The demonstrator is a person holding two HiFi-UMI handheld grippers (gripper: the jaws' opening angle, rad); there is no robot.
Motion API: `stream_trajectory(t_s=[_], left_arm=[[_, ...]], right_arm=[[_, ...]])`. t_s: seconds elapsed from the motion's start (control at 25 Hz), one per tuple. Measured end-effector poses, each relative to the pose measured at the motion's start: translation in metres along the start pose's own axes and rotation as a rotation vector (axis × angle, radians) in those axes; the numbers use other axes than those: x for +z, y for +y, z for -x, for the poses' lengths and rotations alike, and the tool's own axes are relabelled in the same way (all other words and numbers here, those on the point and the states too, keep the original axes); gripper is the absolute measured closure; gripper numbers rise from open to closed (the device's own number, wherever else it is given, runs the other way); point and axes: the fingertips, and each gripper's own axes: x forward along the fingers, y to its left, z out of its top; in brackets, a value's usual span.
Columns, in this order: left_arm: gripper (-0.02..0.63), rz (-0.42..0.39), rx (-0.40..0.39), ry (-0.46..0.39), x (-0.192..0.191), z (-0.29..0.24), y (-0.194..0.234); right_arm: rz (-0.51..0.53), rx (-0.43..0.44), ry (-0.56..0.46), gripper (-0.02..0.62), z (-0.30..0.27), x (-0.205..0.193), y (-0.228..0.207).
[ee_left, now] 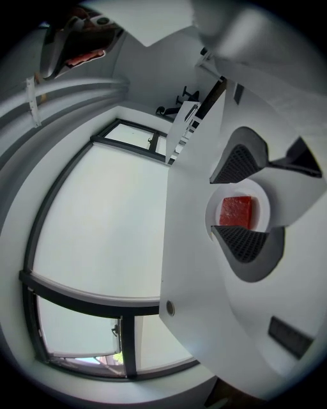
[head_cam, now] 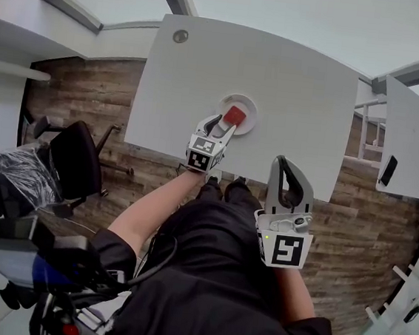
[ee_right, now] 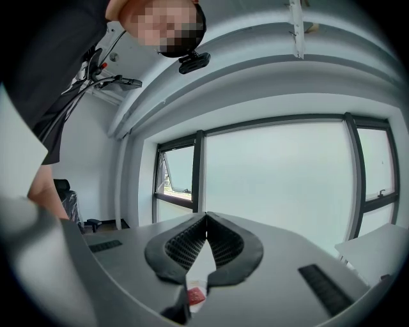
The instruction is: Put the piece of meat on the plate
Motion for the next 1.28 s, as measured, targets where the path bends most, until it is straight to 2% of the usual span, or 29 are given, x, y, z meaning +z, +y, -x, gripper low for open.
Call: stream_trajectory(t_s=[0.4, 0.56, 0.64, 0.68, 0.76, 1.04, 1.12, 1.28], left_arm=[[0.398, 0.032, 0.015, -0.101, 0.021, 0.048, -0.014], [0.399, 0.078, -0.068, -0.168, 0.030, 0.064, -0.027], [0.399, 0.082, -0.084, -0.186, 0.034, 0.071, -0.029], [0.401, 0.076, -0.083, -0.191, 0.036, 0.075, -0.029], [0.458, 0.061, -0.074, -0.208, 0.042, 0.082, -0.030], [0.466, -0.005, -0.031, -0.282, 0.075, 0.110, -0.038], [0.503, -0.034, -0.024, -0.298, 0.083, 0.114, -0.042], [0.509, -0.051, -0.006, -0.318, 0.092, 0.122, -0.048]], right_arm=[[-0.005, 0.024, -0.019, 0.589, 0.001, 0.008, 0.014], [-0.004, 0.035, -0.028, 0.589, -0.002, 0.012, 0.019], [-0.002, 0.042, -0.034, 0.589, -0.004, 0.014, 0.021], [0.000, 0.043, -0.036, 0.589, -0.006, 0.014, 0.022], [0.000, 0.045, -0.039, 0.589, -0.008, 0.015, 0.022], [-0.004, 0.063, -0.054, 0.589, -0.010, 0.020, 0.026], [-0.009, 0.065, -0.053, 0.589, -0.010, 0.021, 0.025], [-0.016, 0.073, -0.050, 0.589, -0.008, 0.020, 0.026]])
